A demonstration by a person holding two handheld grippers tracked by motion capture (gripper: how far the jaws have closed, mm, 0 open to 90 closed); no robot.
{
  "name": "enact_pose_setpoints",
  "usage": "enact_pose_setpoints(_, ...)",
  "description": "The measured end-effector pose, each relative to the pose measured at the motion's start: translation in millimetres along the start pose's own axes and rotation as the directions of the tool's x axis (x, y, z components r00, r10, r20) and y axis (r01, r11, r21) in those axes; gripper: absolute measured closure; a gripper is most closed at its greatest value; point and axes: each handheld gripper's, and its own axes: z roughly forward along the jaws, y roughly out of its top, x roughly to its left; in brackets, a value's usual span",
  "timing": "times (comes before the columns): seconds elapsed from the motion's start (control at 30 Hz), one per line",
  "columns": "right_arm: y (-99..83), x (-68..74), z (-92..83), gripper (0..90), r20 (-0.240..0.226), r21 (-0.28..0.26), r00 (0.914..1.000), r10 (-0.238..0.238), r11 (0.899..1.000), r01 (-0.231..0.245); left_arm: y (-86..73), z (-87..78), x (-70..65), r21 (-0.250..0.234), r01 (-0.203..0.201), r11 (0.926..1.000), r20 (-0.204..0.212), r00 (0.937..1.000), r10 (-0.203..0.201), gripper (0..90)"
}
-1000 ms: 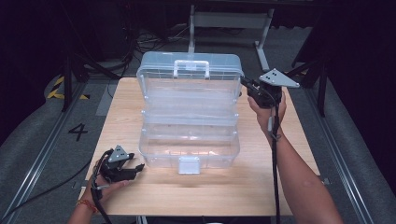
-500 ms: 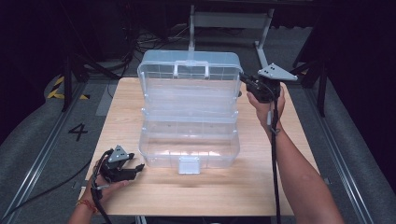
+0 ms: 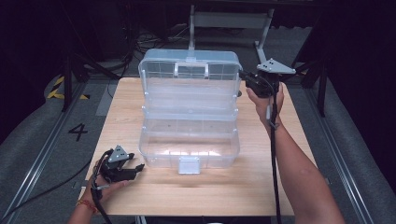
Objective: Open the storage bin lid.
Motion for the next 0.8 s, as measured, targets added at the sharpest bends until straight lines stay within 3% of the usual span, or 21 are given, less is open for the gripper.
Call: enact_pose_setpoints(0.8, 2.1, -9.5, 17.7, 83.0, 0.0, 0.027, 0.9999, 0.014, 1.0, -0.014, 0.0, 0.2, -0.3, 0.0, 0.001, 1.0, 0.003, 1.0, -0.001, 37.3)
